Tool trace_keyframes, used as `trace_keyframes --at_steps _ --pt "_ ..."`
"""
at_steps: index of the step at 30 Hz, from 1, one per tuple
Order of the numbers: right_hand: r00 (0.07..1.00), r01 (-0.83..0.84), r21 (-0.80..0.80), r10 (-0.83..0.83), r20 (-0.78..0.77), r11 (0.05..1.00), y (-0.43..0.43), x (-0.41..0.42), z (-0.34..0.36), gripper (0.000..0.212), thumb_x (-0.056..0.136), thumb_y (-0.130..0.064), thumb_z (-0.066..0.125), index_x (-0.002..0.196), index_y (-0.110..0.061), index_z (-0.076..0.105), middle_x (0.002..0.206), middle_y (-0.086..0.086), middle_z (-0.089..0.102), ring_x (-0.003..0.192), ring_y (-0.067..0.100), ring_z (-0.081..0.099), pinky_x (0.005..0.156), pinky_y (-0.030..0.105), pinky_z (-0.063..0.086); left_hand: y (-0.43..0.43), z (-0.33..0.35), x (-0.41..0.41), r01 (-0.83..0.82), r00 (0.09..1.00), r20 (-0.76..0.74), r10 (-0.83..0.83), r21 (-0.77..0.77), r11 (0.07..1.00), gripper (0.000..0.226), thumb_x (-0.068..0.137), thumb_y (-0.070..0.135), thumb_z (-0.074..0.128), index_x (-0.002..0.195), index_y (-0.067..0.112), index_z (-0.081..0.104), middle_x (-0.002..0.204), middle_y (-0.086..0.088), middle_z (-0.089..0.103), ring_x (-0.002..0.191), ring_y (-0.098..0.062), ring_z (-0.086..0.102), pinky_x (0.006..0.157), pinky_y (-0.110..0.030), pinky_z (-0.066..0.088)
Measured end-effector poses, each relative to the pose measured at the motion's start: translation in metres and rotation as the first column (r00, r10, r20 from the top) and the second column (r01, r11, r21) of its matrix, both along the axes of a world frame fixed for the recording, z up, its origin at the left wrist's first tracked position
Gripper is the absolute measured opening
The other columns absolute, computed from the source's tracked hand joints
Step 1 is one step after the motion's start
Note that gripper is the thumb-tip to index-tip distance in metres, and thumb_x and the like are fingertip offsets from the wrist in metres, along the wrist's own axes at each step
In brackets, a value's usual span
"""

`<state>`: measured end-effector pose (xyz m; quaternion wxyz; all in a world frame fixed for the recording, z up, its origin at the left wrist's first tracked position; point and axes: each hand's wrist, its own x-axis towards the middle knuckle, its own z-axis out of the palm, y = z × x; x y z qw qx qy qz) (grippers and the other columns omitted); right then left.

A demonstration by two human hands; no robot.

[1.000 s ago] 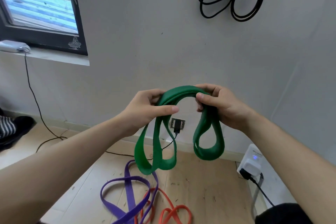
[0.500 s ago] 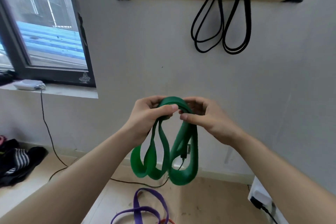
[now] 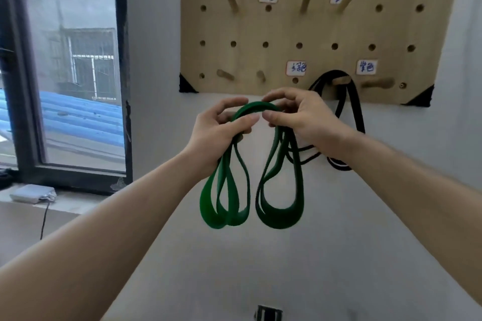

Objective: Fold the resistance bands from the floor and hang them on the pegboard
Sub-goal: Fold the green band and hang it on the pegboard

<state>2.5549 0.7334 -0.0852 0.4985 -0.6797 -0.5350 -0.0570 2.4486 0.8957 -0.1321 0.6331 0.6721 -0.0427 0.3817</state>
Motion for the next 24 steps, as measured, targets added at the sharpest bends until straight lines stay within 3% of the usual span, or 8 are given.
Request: trace_keyframes --at_steps 5,9,11,13,16,19,22,24 --pt "0.993 0.057 -0.017 -0.055 0.104 0.998 0.024 0.022 0.061 0.026 0.089 -0.021 0.072 0.115 -0.018 0.066 0.098 0.010 0.073 0.091 0.018 0.071 0.088 0.033 0.056 0.010 0.041 0.036 -0.064 0.980 0.184 0.076 -0.069 0.996 0.032 0.086 0.019 0.082 0.116 0.016 0.071 0.094 -0.001 0.078 0.083 -0.014 0.069 0.077 -0.025 0.053" --pt "0.983 0.068 -0.002 -0.066 0.169 0.998 0.043 0.034 0.095 0.026 0.091 -0.015 0.070 0.117 -0.012 0.064 0.093 0.007 0.069 0.079 0.010 0.069 0.068 0.018 0.055 0.014 0.061 0.064 -0.105 0.948 0.286 0.142 -0.140 0.985 0.028 0.092 0.018 0.076 0.118 0.013 0.070 0.097 -0.002 0.076 0.087 -0.014 0.070 0.084 -0.028 0.057" --pt "0.967 0.115 -0.042 -0.103 0.231 0.992 0.049 0.042 0.104 0.028 0.092 -0.015 0.069 0.118 -0.010 0.064 0.098 0.010 0.069 0.084 0.013 0.068 0.073 0.021 0.058 0.015 0.063 0.079 -0.161 0.940 0.279 0.198 -0.151 0.975 0.026 0.094 0.021 0.073 0.120 0.015 0.070 0.102 -0.004 0.076 0.095 -0.016 0.071 0.094 -0.033 0.058" --pt "0.966 0.140 -0.115 -0.111 0.234 0.983 0.052 0.053 0.105 0.026 0.093 -0.013 0.067 0.118 -0.009 0.063 0.095 0.009 0.070 0.079 0.006 0.069 0.072 0.016 0.056 0.016 0.061 0.091 -0.258 0.931 0.232 0.280 -0.122 0.958 0.025 0.096 0.022 0.070 0.120 0.019 0.071 0.106 -0.003 0.074 0.102 -0.017 0.069 0.100 -0.038 0.056" --pt "0.970 0.148 -0.172 -0.109 0.215 0.974 0.053 0.067 0.095 0.021 0.095 -0.016 0.065 0.115 -0.013 0.064 0.090 0.000 0.070 0.075 0.000 0.068 0.072 0.015 0.050 0.016 0.052 0.102 -0.319 0.930 0.185 0.317 -0.020 0.948 0.025 0.099 0.022 0.064 0.123 0.021 0.071 0.106 0.003 0.072 0.103 -0.014 0.066 0.098 -0.037 0.056" --pt "0.934 0.182 -0.064 -0.152 0.324 0.981 0.051 0.077 0.081 0.026 0.095 -0.020 0.065 0.120 -0.016 0.066 0.109 0.002 0.069 0.093 0.010 0.066 0.082 0.021 0.049 0.017 0.038 0.102 -0.491 0.852 0.281 0.441 0.138 0.860 0.030 0.099 0.017 0.063 0.128 0.022 0.068 0.108 0.007 0.072 0.101 -0.009 0.065 0.091 -0.025 0.052" --pt "0.804 0.253 0.175 -0.308 0.509 0.951 0.050 0.076 0.061 0.035 0.090 -0.019 0.071 0.125 -0.017 0.065 0.113 0.003 0.063 0.093 0.013 0.061 0.078 0.019 0.050 0.020 0.022 0.103 -0.694 0.701 0.442 0.559 0.242 0.678 0.040 0.095 0.009 0.066 0.131 0.023 0.065 0.114 0.004 0.068 0.104 -0.012 0.061 0.091 -0.023 0.048" --pt "0.750 0.220 0.278 -0.345 0.565 0.935 0.049 0.076 0.047 0.038 0.087 -0.017 0.073 0.124 -0.017 0.065 0.112 0.003 0.062 0.092 0.014 0.060 0.080 0.024 0.053 0.022 0.015 0.105 -0.743 0.650 0.500 0.572 0.259 0.618 0.044 0.092 0.003 0.068 0.132 0.021 0.065 0.114 0.000 0.064 0.102 -0.016 0.059 0.089 -0.026 0.050"
